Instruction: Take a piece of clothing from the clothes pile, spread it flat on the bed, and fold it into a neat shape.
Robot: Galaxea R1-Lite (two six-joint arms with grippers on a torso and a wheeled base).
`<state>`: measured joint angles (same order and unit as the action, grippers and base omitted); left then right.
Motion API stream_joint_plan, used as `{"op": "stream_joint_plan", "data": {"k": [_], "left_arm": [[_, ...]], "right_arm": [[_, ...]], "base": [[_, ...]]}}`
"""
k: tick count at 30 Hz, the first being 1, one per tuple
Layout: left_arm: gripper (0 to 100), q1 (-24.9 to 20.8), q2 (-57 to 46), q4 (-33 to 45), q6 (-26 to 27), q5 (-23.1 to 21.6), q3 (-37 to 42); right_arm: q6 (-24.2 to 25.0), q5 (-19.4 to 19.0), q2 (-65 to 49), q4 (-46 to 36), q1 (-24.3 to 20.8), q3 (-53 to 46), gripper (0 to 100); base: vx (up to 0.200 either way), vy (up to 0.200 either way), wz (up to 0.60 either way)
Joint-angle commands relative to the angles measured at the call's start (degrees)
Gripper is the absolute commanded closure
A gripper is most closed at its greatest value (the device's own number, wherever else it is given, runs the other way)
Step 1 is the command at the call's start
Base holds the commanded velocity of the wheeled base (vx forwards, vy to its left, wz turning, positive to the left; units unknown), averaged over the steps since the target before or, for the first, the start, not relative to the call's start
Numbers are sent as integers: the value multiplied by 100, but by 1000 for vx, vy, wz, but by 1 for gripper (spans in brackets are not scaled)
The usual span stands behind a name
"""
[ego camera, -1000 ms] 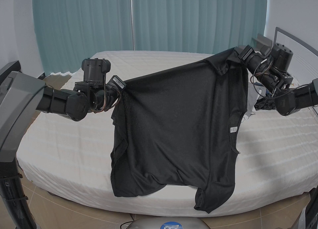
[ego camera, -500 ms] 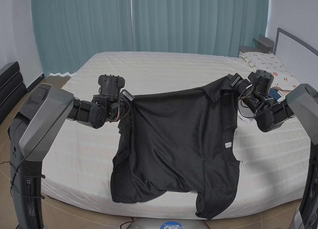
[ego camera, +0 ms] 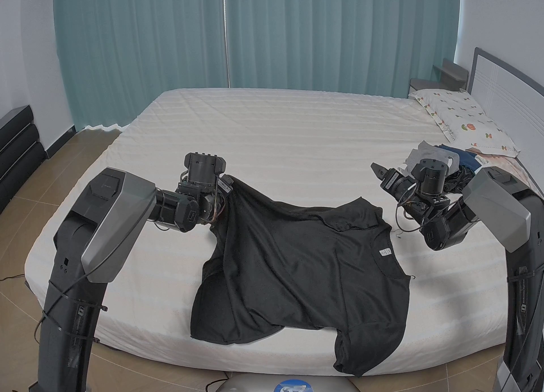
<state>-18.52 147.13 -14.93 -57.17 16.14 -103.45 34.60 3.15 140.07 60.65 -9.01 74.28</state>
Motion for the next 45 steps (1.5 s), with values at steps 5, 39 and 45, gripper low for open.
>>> {"op": "stream_joint_plan", "data": {"k": [5, 39, 45], "left_arm": [[0, 85, 369, 61, 75, 188, -263], [0, 1017, -360, 2117, -576, -2229, -1114], [0, 999, -940, 2021, -593, -2273, 27]], "right_arm": [[-6, 2, 240, -62, 163, -229, 0], [56, -807, -709, 747, 277, -3244, 0], [65, -1079, -1272, 852, 338, -4316, 0]], "base": [[0, 0, 0], [0, 0, 0], [0, 0, 0]]}}
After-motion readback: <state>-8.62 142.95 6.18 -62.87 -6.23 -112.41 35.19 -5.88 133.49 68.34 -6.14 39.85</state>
